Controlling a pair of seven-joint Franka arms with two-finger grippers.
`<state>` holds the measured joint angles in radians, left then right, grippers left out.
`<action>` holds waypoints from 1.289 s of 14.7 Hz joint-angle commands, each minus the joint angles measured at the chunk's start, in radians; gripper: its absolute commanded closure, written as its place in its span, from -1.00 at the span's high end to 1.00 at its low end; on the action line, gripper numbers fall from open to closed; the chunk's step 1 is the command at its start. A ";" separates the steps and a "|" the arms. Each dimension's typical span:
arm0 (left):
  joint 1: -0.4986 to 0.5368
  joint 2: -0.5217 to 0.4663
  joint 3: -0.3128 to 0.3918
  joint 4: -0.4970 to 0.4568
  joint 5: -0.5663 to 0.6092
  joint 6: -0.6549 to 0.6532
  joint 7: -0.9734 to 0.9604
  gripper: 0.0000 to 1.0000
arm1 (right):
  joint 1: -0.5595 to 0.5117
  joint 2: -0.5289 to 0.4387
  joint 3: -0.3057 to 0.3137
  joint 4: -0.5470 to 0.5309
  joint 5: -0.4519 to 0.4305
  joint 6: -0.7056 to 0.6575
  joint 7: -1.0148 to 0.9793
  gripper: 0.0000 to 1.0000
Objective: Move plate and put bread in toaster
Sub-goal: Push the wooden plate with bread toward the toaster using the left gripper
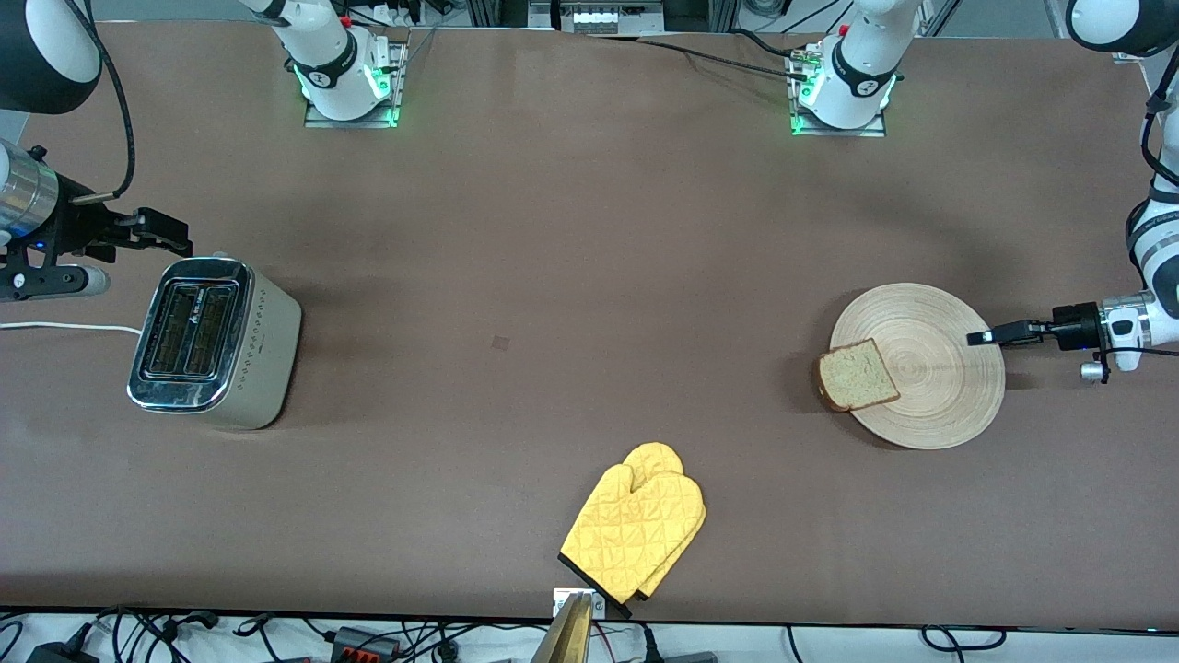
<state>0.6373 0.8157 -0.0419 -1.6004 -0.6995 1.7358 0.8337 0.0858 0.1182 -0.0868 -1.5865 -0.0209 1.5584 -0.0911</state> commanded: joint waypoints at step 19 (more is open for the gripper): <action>-0.576 0.034 -0.194 -0.142 -0.621 0.145 0.038 -0.98 | 0.005 0.023 0.002 -0.004 0.045 -0.090 0.005 1.00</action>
<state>0.1209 0.8710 -0.2366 -1.7256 -1.2118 1.8615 0.8515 0.0938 0.1415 -0.0854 -1.5900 0.0091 1.4881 -0.0905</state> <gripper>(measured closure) 0.907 0.000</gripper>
